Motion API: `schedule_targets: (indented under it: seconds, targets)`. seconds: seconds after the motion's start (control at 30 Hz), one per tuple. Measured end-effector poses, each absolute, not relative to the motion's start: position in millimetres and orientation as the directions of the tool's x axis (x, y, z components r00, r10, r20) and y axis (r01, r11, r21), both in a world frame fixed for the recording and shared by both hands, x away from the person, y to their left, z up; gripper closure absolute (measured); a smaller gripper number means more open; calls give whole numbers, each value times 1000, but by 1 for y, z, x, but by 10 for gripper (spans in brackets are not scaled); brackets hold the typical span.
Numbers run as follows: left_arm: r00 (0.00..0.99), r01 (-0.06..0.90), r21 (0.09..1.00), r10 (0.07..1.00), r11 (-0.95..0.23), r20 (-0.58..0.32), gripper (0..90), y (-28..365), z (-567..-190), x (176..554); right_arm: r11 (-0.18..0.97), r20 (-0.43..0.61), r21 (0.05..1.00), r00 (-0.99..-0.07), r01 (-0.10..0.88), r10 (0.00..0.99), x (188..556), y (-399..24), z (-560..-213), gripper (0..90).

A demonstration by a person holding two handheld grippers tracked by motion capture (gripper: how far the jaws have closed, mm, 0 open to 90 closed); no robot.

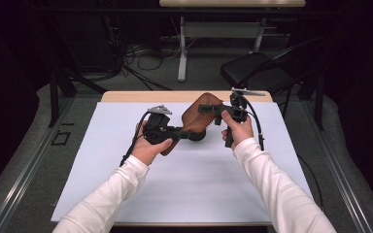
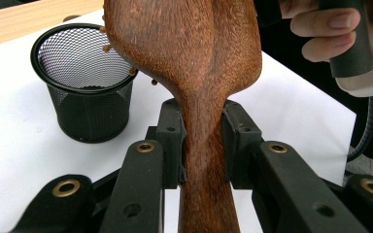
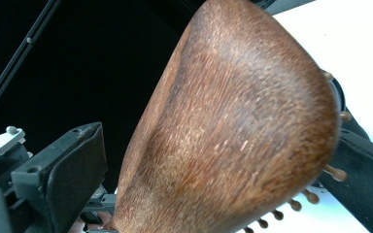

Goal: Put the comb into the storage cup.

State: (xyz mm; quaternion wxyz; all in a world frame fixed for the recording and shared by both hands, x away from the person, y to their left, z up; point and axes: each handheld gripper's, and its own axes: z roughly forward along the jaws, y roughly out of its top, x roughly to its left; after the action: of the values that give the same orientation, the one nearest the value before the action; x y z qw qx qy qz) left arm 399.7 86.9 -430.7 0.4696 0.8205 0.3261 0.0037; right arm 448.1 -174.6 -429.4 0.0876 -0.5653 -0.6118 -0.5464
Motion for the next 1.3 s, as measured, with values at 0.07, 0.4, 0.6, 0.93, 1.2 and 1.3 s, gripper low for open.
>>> schedule_targets:
  seconds: [0.07,0.4,0.6,0.93,1.2,1.3]
  targets:
    - [787,532,775,537,-342,-303,728,86,-431,400,-233,728,567,-348,790,591,449,-174,-430,7]
    - [791,532,768,533,-356,-301,727,83,-433,399,-250,750,555,-347,793,563,450,-173,-431,17]
    - [792,532,767,531,-358,-302,728,83,-433,400,-255,755,556,-352,791,554,449,-173,-430,29]
    - [787,540,764,532,-353,-311,728,84,-438,401,-266,760,553,-347,790,550,450,-175,-430,77]
    - [785,544,759,534,-356,-312,729,85,-441,401,-266,754,554,-340,789,563,450,-175,-432,143]
    - [784,545,759,535,-356,-313,729,85,-441,401,-268,755,551,-335,790,563,450,-176,-432,161]
